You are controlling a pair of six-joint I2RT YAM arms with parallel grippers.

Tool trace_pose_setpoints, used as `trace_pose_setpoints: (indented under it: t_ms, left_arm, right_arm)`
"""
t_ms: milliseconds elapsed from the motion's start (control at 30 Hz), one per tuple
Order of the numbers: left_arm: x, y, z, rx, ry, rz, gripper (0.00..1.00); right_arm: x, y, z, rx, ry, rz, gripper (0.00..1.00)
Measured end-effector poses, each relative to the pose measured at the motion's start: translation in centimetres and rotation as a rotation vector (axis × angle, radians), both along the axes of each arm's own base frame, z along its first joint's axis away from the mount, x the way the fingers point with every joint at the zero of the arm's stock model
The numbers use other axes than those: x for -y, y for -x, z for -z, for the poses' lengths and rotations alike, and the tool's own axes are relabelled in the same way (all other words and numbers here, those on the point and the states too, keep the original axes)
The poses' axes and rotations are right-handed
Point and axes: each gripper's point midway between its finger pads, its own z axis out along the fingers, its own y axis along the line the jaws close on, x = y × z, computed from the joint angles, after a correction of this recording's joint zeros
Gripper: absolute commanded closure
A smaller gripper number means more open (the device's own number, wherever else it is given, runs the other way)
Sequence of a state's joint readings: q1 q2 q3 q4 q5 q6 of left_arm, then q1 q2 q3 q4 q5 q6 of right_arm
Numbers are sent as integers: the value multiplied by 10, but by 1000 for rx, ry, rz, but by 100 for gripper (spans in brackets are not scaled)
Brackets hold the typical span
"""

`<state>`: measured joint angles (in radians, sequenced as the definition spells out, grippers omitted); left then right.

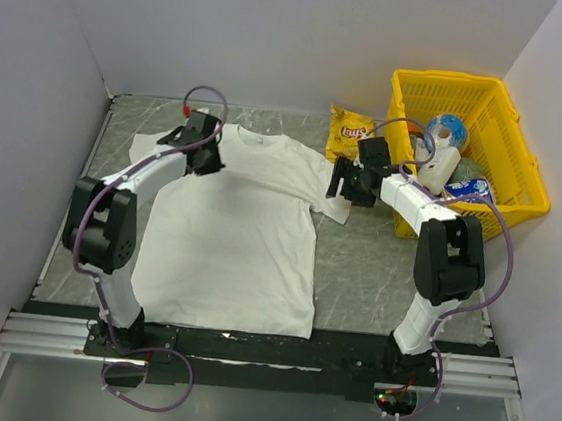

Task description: Pin the brooch onto the clothing

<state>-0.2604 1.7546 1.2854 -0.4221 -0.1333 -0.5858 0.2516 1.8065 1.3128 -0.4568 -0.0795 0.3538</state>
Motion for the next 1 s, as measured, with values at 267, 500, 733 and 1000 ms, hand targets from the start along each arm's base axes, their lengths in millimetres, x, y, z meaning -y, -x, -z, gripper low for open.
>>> trace_pose_setpoints:
  t_ms: [267,500,733,1000]
  left_arm:
    - [122,-88,-38,187,88,248,99]
    - [192,-126,4,185,113,361,99]
    - [226,-156,25,211,132,380,99]
    - [224,-151,58,134,137,349,99]
  right_arm:
    - [-15,11,-53,117,-78,-66,0]
    - [-16,21,-99,244,-120,-95,0]
    - [-9,27,-90,223,-85,-89,0]
    - [1,28,-88,215,-55,-69,0]
